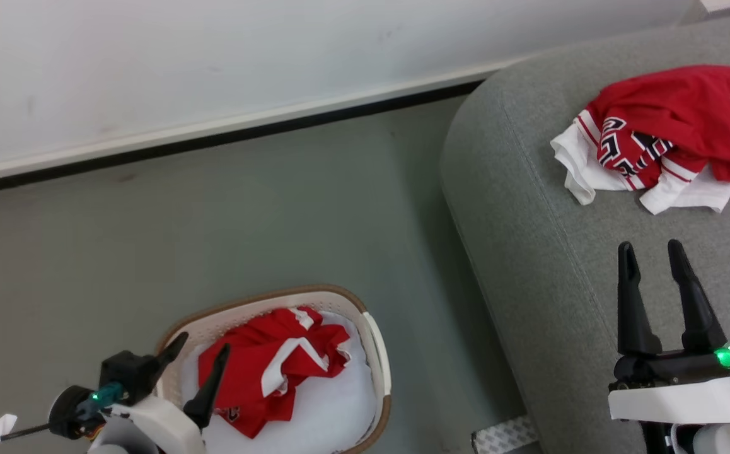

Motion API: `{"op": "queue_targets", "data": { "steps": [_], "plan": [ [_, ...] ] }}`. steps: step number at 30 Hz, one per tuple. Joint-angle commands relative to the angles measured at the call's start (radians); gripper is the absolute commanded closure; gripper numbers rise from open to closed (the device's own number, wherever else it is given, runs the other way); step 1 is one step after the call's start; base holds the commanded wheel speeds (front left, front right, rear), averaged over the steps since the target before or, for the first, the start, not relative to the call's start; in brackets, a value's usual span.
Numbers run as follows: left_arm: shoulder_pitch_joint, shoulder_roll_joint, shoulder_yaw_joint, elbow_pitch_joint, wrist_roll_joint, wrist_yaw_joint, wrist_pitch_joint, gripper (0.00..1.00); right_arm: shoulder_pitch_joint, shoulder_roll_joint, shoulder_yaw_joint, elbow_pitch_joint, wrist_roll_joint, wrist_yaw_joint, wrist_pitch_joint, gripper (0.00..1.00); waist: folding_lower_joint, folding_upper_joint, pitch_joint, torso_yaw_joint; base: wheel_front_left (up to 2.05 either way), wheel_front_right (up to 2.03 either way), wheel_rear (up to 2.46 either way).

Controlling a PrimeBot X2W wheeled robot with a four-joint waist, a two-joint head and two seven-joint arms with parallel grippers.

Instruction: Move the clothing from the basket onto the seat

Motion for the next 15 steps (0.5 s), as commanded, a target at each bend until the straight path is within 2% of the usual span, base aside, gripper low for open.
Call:
{"op": "queue_targets", "data": {
  "steps": [1, 10, 15],
  "plan": [
    [-0.028, 0.019, -0.021, 0.025, -0.021, 0.002, 0.001, 0.00, -0.017, 0.000, -0.007, -0.019, 0.015, -0.002, 0.000, 0.00, -0.0002, 0.0000, 0.074, -0.054, 0.00, 0.00, 0.00],
    [-0.216, 0.112, -0.223, 0.189, -0.046, 0.001, 0.029, 0.00, -0.060, 0.000, -0.034, -0.122, 0.095, -0.002, 0.001, 0.00, -0.0002, 0.0000, 0.260, -0.102, 0.00, 0.00, 0.00],
    [-0.294, 0.140, -0.312, 0.248, -0.069, 0.001, 0.041, 0.00, -0.080, 0.000, -0.034, -0.167, 0.144, -0.002, 0.001, 0.00, -0.0002, 0.0000, 0.328, -0.125, 0.00, 0.00, 0.00]
  ]
}}
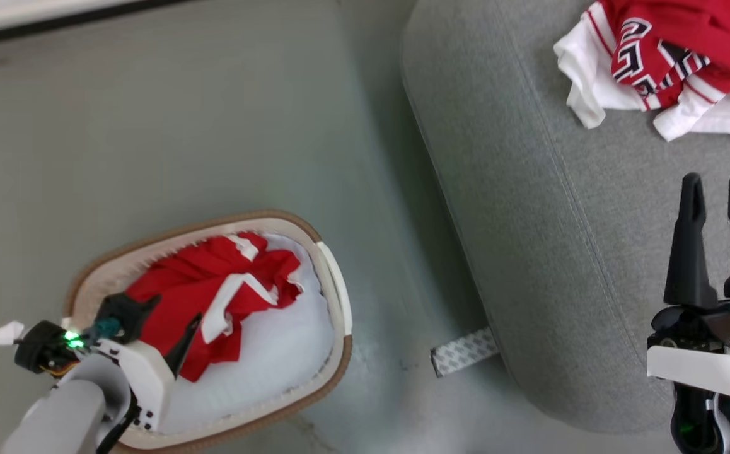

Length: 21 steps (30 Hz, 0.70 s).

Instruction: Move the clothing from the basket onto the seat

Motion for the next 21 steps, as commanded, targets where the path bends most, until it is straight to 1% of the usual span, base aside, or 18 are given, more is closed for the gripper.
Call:
{"op": "queue_targets", "data": {
  "steps": [1, 11, 15, 19, 20, 21],
  "plan": [
    [-0.012, 0.010, -0.005, 0.003, -0.017, 0.001, 0.000, 0.00, -0.011, 0.000, 0.001, -0.006, 0.006, -0.002, 0.001, 0.00, -0.0003, -0.0001, 0.054, -0.034, 0.00, 0.00, 0.00],
    [-0.136, 0.052, -0.237, 0.075, -0.102, 0.001, 0.060, 0.00, -0.040, 0.000, 0.022, -0.093, 0.065, -0.002, 0.001, 0.00, -0.0003, -0.0001, 0.157, -0.086, 0.00, 0.00, 0.00],
    [-0.187, 0.066, -0.293, 0.132, -0.127, 0.001, 0.091, 0.00, -0.046, 0.000, 0.042, -0.102, 0.084, -0.002, 0.001, 0.00, -0.0003, -0.0001, 0.189, -0.105, 0.00, 0.00, 0.00],
    [-0.218, 0.059, -0.332, 0.184, -0.155, 0.001, 0.117, 0.00, -0.046, 0.000, 0.054, -0.103, 0.095, -0.002, 0.001, 0.00, -0.0003, -0.0001, 0.201, -0.118, 0.00, 0.00, 0.00],
    [-0.225, 0.058, -0.339, 0.193, -0.159, 0.001, 0.117, 0.57, -0.045, 0.000, 0.056, -0.102, 0.096, -0.002, 0.001, 0.00, -0.0003, -0.0001, 0.201, -0.119, 0.00, 0.00, 0.00],
    [-0.231, 0.057, -0.348, 0.200, -0.168, 0.001, 0.115, 1.00, -0.045, 0.000, 0.057, -0.101, 0.097, -0.002, 0.001, 0.00, -0.0003, -0.0001, 0.199, -0.120, 0.00, 0.00, 0.00]
  ]
}}
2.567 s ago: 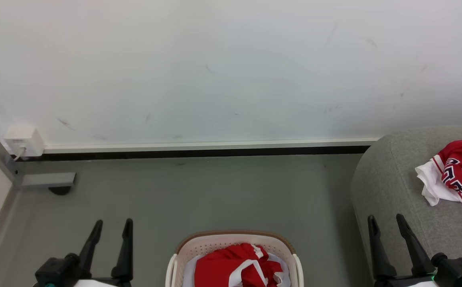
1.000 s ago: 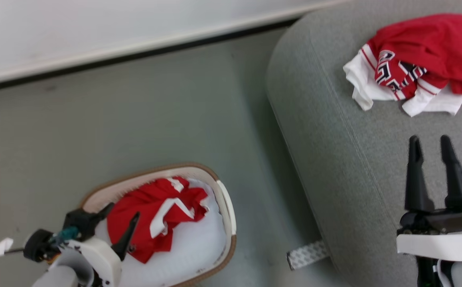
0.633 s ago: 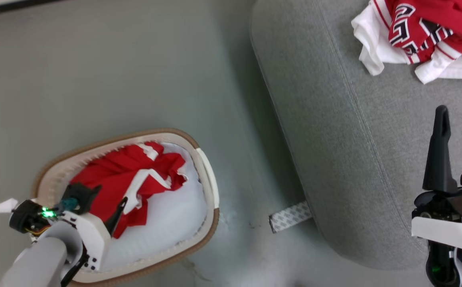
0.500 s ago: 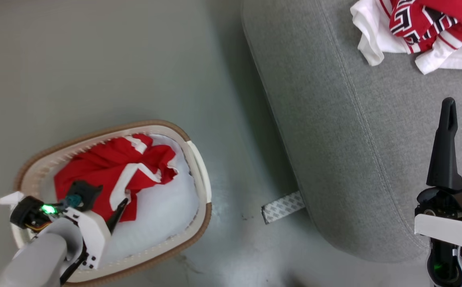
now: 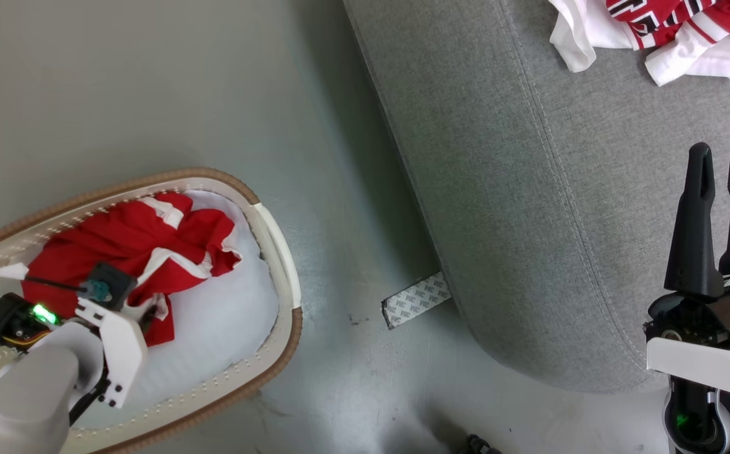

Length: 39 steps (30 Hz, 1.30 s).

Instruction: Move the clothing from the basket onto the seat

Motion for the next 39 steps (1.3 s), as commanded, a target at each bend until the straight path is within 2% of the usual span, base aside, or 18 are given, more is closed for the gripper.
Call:
{"op": "queue_targets", "data": {
  "steps": [1, 13, 25, 30, 39],
  "plan": [
    [-0.012, 0.003, -0.003, 0.006, -0.009, 0.002, -0.006, 1.00, -0.006, 0.000, 0.001, 0.002, 0.007, -0.002, 0.001, 0.00, -0.0002, 0.0000, -0.002, 0.000, 0.00, 0.00, 0.00],
    [0.000, -0.069, -0.074, 0.039, -0.119, 0.002, -0.081, 1.00, -0.020, 0.000, -0.009, 0.039, -0.036, -0.002, 0.001, 0.00, -0.0002, 0.0000, -0.105, 0.049, 0.00, 0.00, 0.00],
    [0.096, -0.193, -0.067, -0.020, -0.237, 0.002, -0.162, 1.00, 0.005, -0.001, -0.024, 0.134, -0.137, -0.002, 0.001, 0.00, -0.0002, 0.0000, -0.388, 0.176, 0.00, 0.00, 0.00],
    [0.135, -0.204, 0.020, -0.124, -0.215, 0.002, -0.162, 1.00, 0.025, -0.001, -0.025, 0.182, -0.173, -0.002, 0.001, 0.00, -0.0002, 0.0000, -0.494, 0.243, 0.00, 0.00, 0.00],
    [0.233, -0.232, 0.198, -0.310, -0.089, 0.003, -0.162, 1.00, 0.068, -0.001, -0.014, 0.253, -0.173, -0.002, 0.001, 0.00, -0.0002, 0.0000, -0.641, 0.355, 0.00, 0.00, 0.00]
  ]
}}
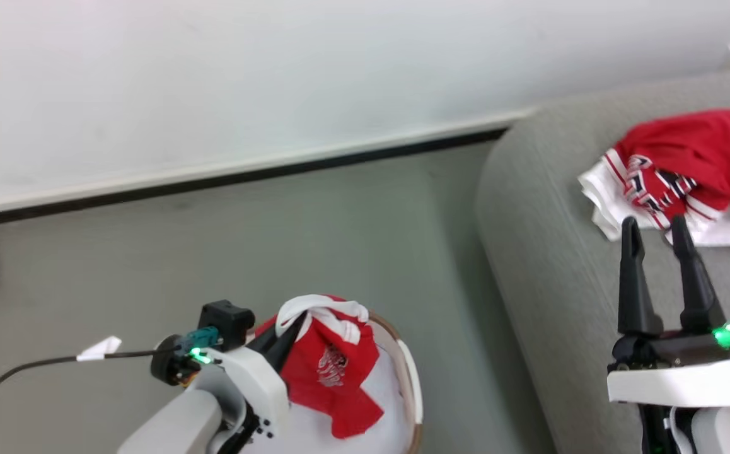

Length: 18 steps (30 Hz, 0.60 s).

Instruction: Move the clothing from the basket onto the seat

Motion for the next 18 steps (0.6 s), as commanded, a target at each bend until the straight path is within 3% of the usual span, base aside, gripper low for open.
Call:
{"op": "queue_targets", "data": {
  "steps": [1, 7, 18],
  "plan": [
    [0.029, -0.009, 0.036, -0.041, 0.034, 0.003, -0.002, 1.00, 0.027, -0.002, 0.002, 0.016, 0.014, -0.002, 0.001, 0.00, 0.0002, 0.0000, -0.093, 0.089, 0.00, 0.00, 0.00],
    [0.049, -0.031, 0.117, -0.169, 0.086, 0.002, -0.002, 1.00, 0.063, -0.002, 0.037, 0.059, 0.027, -0.002, 0.001, 0.00, 0.0002, 0.0000, -0.152, 0.145, 0.00, 0.00, 0.00],
    [0.014, -0.015, 0.212, -0.337, 0.116, 0.017, -0.002, 1.00, 0.089, -0.002, 0.096, 0.098, 0.051, -0.002, 0.001, 0.00, 0.0002, 0.0000, -0.198, 0.191, 0.00, 0.00, 0.00]
  ]
}}
